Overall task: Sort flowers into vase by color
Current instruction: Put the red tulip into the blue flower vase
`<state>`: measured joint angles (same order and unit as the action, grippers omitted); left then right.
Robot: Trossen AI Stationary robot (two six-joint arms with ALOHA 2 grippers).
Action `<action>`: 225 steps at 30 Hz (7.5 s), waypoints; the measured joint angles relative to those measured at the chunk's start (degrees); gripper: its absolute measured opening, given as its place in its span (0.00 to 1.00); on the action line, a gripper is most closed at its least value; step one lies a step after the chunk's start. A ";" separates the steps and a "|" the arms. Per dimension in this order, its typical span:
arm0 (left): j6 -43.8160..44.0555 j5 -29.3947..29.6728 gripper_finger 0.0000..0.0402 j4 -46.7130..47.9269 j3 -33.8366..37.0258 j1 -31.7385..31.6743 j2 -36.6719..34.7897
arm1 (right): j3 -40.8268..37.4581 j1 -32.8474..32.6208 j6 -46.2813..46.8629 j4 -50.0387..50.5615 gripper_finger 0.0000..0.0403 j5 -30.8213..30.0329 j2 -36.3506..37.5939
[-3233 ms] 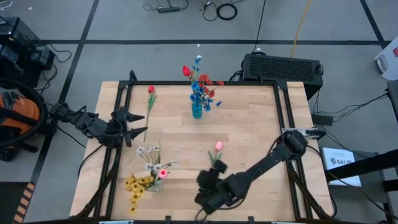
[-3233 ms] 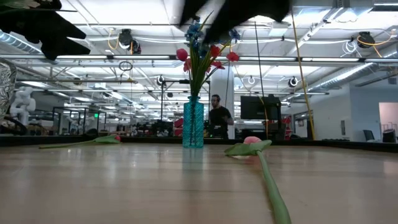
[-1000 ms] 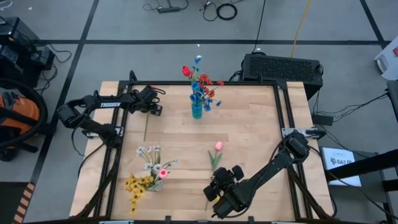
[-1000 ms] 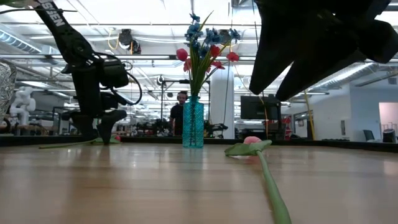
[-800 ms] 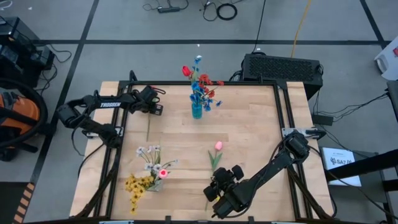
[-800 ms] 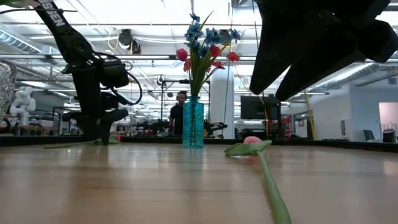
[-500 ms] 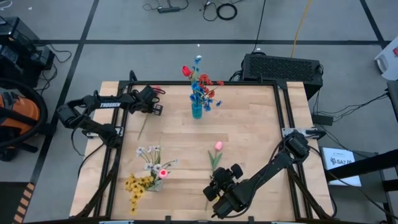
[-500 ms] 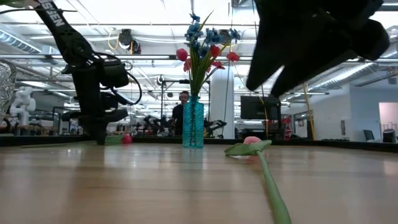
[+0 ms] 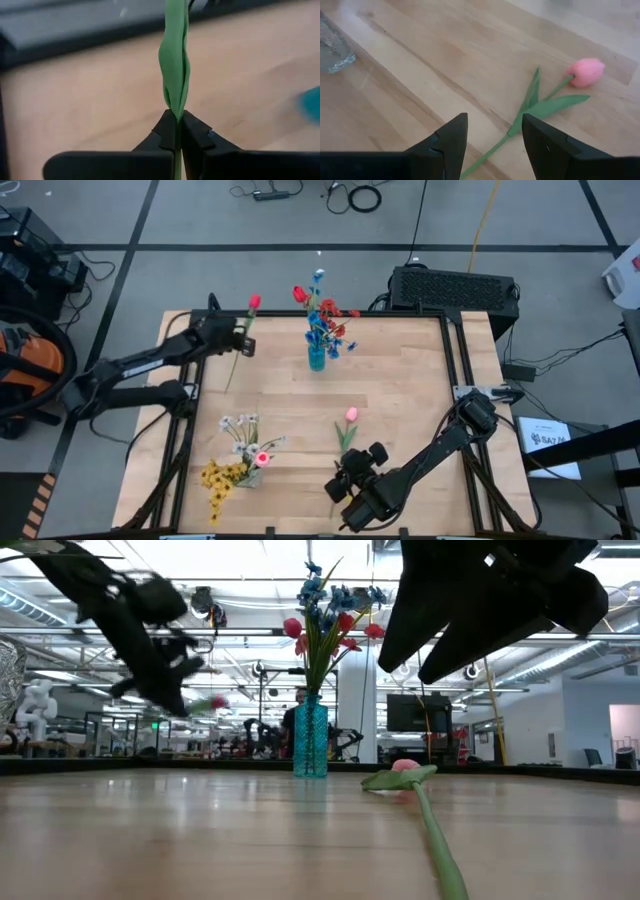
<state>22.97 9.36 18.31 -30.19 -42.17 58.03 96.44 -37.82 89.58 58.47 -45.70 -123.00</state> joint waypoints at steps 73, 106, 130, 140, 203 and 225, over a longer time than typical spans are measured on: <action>-26.80 -28.76 0.02 -108.45 8.07 16.80 20.78 | -66.19 13.50 -44.40 -87.78 0.45 2.23 27.87; -27.85 -29.35 0.02 -108.17 -4.95 16.81 36.08 | -79.34 21.35 -59.19 -119.13 0.45 11.61 28.61; -27.99 -26.76 0.02 -98.67 -4.93 16.21 35.97 | -79.30 21.35 -59.02 -119.00 0.45 11.57 28.59; -27.90 -25.59 0.02 -94.87 -4.91 16.21 35.98 | -79.28 21.33 -58.99 -119.00 0.45 11.57 28.59; -27.77 -22.27 0.03 -95.23 2.55 17.44 36.01 | -79.30 21.35 -56.17 -119.09 0.45 11.52 28.57; -27.81 -22.35 0.39 -89.43 2.55 17.46 35.99 | -79.30 21.35 -55.74 -119.59 0.45 11.24 28.57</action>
<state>-4.84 -12.99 -71.13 -27.64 -24.71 94.02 17.15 -16.47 33.85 -61.12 -34.46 -94.43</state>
